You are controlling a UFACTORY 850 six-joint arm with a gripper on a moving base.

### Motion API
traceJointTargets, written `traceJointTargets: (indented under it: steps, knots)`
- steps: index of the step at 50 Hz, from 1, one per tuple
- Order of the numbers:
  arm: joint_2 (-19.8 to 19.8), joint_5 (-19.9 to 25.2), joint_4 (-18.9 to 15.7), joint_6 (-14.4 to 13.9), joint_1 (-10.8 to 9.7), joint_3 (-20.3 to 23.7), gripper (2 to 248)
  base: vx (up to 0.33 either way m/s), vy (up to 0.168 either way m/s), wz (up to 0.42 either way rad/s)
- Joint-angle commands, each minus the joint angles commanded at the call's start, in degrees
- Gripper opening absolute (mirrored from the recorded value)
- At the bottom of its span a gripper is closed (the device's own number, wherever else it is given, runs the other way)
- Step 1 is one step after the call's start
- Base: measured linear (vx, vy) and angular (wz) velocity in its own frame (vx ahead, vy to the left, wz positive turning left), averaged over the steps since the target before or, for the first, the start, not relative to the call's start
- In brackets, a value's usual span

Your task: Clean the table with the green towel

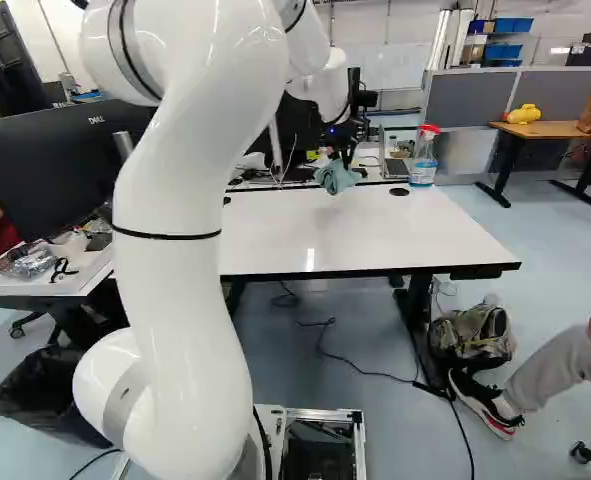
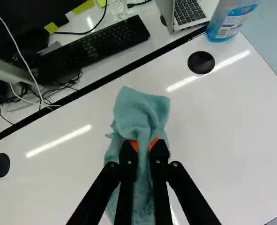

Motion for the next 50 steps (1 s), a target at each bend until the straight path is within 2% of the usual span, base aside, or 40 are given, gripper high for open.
traceJointTargets:
  steps: [27,40,41,45,46,50]
  knots:
    - [-7.39,0.0,0.0,0.0,-1.99,-9.83,42,0.0,0.0,0.0]
    - [-8.13,0.0,0.0,0.0,-2.18,-10.82,42,0.0,0.0,0.0]
    - [-8.13,0.0,0.0,0.0,-2.18,-10.82,60,0.0,0.0,0.0]
    - [-8.13,0.0,0.0,0.0,-2.18,-10.82,60,0.0,0.0,0.0]
    - [-8.13,0.0,0.0,0.0,-2.18,-10.82,94,0.0,0.0,0.0]
    - [-8.13,0.0,0.0,0.0,-2.18,-10.82,94,0.0,0.0,0.0]
